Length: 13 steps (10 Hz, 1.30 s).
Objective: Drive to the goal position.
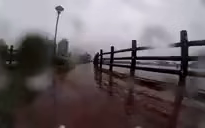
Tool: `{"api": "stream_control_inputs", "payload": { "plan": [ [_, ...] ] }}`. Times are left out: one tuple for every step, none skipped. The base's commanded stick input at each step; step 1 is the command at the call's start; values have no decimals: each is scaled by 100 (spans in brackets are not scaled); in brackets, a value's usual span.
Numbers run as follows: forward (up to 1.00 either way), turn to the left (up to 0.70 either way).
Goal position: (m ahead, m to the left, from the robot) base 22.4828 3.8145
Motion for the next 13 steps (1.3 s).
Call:
{"api": "stream_control_inputs", "payload": {
  "plan": [
    [70,21],
    [70,1],
    [70,0],
    [70,23],
    [70,0],
    [70,0],
    [70,0],
    [70,0],
    [76,0],
    [85,0],
    [85,0],
    [85,0],
    [85,0]
  ]
}}
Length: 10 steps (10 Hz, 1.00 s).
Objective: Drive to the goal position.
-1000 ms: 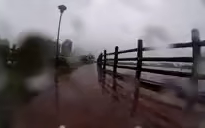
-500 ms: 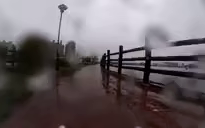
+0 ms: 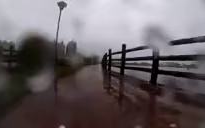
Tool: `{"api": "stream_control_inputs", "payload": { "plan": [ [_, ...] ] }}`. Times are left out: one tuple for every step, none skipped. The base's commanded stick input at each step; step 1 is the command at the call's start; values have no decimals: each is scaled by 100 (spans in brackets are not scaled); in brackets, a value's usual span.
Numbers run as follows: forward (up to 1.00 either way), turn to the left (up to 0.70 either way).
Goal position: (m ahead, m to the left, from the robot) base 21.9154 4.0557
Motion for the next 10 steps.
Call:
{"api": "stream_control_inputs", "payload": {
  "plan": [
    [85,0],
    [97,0],
    [100,0],
    [100,0],
    [100,0],
    [100,0],
    [100,0],
    [100,0],
    [100,0],
    [100,0]
  ]
}}
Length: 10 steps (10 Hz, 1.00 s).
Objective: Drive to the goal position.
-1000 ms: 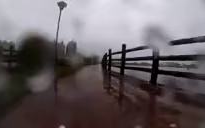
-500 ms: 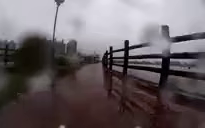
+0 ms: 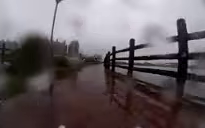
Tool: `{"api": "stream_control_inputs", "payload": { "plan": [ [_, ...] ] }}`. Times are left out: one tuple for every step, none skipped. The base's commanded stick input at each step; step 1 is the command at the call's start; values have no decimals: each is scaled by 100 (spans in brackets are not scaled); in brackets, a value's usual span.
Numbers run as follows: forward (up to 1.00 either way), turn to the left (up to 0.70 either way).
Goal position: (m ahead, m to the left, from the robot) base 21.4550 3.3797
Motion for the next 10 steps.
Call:
{"api": "stream_control_inputs", "payload": {
  "plan": [
    [100,0],
    [100,0],
    [100,0],
    [100,0],
    [100,0],
    [100,10],
    [100,38],
    [100,40],
    [100,40],
    [100,40]
  ]
}}
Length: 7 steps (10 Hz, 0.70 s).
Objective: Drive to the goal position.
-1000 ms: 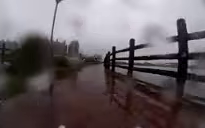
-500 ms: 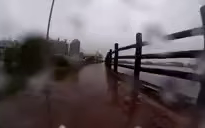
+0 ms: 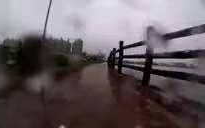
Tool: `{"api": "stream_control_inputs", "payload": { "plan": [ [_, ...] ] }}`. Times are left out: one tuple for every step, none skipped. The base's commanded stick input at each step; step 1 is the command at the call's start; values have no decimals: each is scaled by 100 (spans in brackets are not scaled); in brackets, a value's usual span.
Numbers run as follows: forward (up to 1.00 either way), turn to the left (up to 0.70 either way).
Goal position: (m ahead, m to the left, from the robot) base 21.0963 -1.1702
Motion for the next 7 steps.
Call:
{"api": "stream_control_inputs", "payload": {
  "plan": [
    [100,40],
    [100,19],
    [100,0],
    [100,0],
    [100,0],
    [100,0],
    [100,0]
  ]
}}
